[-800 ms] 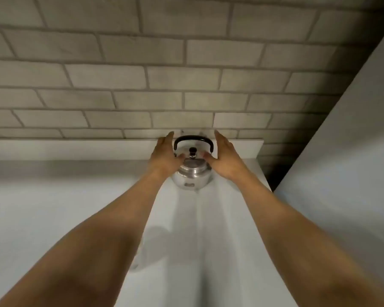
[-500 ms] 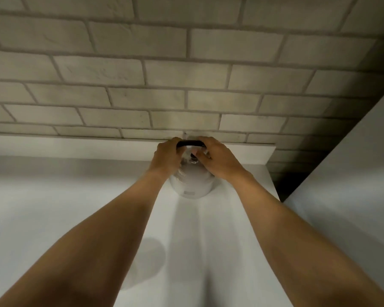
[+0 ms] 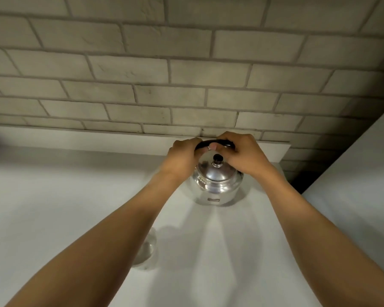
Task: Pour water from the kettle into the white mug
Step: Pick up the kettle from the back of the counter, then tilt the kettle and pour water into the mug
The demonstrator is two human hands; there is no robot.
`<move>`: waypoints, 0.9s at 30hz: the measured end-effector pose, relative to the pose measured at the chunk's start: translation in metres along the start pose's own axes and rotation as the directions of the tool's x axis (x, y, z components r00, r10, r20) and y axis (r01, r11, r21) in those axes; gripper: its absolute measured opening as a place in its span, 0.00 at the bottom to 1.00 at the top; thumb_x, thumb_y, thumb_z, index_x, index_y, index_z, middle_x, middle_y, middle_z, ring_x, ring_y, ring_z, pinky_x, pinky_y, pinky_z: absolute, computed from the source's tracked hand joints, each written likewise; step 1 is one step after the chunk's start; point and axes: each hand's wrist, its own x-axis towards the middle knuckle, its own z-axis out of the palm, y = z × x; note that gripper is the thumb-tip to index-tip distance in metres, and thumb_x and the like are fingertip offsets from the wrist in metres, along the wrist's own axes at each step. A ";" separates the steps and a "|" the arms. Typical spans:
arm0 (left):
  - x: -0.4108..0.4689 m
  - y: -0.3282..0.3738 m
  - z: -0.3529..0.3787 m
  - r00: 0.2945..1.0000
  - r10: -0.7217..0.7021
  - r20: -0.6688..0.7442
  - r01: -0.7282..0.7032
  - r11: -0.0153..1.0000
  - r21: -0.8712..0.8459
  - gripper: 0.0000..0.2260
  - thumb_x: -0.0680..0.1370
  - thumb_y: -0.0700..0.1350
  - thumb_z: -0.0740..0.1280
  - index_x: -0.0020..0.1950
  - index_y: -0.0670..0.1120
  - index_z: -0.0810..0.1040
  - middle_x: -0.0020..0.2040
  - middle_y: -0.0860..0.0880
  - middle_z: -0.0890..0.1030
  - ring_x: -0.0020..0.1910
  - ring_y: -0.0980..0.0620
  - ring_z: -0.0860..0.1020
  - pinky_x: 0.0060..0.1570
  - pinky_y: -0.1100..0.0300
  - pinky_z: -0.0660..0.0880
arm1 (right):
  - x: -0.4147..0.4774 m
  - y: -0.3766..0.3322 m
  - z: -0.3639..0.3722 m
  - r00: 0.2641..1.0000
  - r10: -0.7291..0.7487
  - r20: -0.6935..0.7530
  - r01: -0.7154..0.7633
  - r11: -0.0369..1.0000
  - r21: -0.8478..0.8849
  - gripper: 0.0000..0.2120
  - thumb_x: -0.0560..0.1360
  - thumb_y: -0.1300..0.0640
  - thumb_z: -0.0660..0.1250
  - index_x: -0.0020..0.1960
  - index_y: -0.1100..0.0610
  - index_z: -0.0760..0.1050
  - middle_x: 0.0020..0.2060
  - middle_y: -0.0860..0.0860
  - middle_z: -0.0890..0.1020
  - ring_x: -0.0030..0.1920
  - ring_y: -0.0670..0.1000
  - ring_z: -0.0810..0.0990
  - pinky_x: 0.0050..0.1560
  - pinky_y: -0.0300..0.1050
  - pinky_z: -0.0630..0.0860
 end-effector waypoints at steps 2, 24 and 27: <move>-0.020 0.008 -0.012 0.997 0.063 -0.034 -0.063 0.998 0.013 0.13 0.85 0.53 0.65 0.59 0.46 0.83 0.49 0.45 0.87 0.47 0.42 0.83 0.44 0.55 0.76 | -0.015 -0.019 -0.007 0.999 0.004 -0.048 -0.005 1.000 -0.011 0.08 0.74 0.38 0.68 0.48 0.39 0.82 0.41 0.31 0.84 0.45 0.36 0.83 0.41 0.29 0.73; -0.252 -0.014 0.014 0.915 0.403 -0.023 -0.394 0.903 0.172 0.33 0.83 0.63 0.61 0.83 0.46 0.66 0.84 0.46 0.66 0.81 0.40 0.66 0.77 0.42 0.68 | -0.177 -0.124 -0.009 0.992 0.018 -0.128 -0.019 1.000 -0.005 0.11 0.79 0.46 0.71 0.53 0.53 0.86 0.44 0.45 0.88 0.46 0.46 0.86 0.51 0.50 0.81; -0.262 -0.013 0.017 0.930 0.367 -0.023 -0.347 0.898 0.270 0.33 0.83 0.65 0.58 0.83 0.49 0.66 0.84 0.48 0.66 0.79 0.36 0.68 0.75 0.40 0.69 | -0.186 -0.127 -0.008 0.994 0.026 -0.109 -0.027 1.000 -0.009 0.13 0.79 0.45 0.70 0.54 0.53 0.86 0.44 0.45 0.88 0.47 0.47 0.86 0.51 0.53 0.81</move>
